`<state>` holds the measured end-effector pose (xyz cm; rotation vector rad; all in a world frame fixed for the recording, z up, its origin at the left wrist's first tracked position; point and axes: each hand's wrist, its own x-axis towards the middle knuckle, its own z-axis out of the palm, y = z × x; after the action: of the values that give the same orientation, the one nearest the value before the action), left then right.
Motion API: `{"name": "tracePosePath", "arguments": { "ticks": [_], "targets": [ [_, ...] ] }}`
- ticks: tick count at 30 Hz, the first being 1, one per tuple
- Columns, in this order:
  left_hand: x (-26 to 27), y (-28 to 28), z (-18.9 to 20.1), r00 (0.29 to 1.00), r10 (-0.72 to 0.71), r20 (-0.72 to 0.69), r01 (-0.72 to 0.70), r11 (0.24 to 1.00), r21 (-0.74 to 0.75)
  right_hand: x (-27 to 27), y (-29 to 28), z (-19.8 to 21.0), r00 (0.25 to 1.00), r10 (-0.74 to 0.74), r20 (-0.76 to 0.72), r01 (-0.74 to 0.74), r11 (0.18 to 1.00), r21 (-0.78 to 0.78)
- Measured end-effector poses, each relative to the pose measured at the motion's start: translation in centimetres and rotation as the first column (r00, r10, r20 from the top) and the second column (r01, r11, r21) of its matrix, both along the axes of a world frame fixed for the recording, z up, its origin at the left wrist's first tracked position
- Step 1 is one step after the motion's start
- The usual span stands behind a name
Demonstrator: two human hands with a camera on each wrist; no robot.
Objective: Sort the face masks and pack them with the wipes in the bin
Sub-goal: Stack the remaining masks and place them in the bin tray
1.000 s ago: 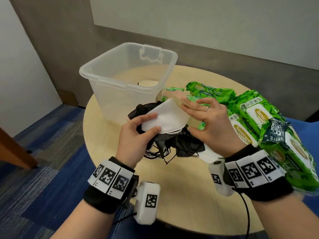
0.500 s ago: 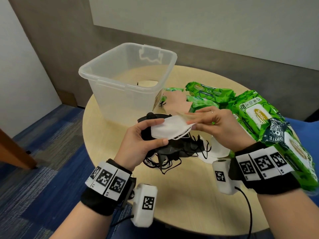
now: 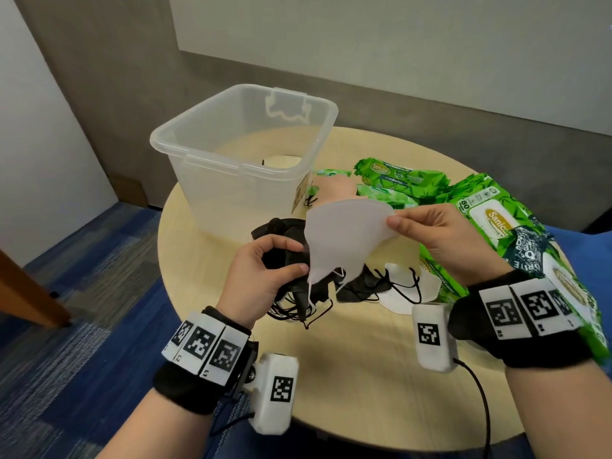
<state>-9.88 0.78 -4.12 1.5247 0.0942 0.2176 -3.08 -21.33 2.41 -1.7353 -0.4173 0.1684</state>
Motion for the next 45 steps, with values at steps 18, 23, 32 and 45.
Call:
{"name": "tracePosePath", "arguments": {
  "ticks": [18,23,32,45],
  "targets": [
    [-0.6,-2.5,1.6,0.950,0.274,0.150,-0.272,0.962,-0.033,-1.2,1.2,0.3,0.987,-0.070,0.147,0.087,0.989,-0.116],
    [0.2,-1.9,0.8,0.940,0.311,0.136,-0.312,0.950,-0.017,-1.5,0.9,1.4,0.993,-0.095,0.073,0.086,0.989,0.124],
    [0.2,-1.6,0.9,0.999,0.046,0.006,-0.045,0.993,-0.111,-2.2,0.7,2.1,0.964,0.263,0.048,-0.266,0.962,0.061],
    [0.1,-2.0,0.8,0.969,0.145,0.198,-0.143,0.989,-0.023,-0.9,1.1,0.5,0.964,-0.209,0.164,0.244,0.939,-0.242]
  ]
}}
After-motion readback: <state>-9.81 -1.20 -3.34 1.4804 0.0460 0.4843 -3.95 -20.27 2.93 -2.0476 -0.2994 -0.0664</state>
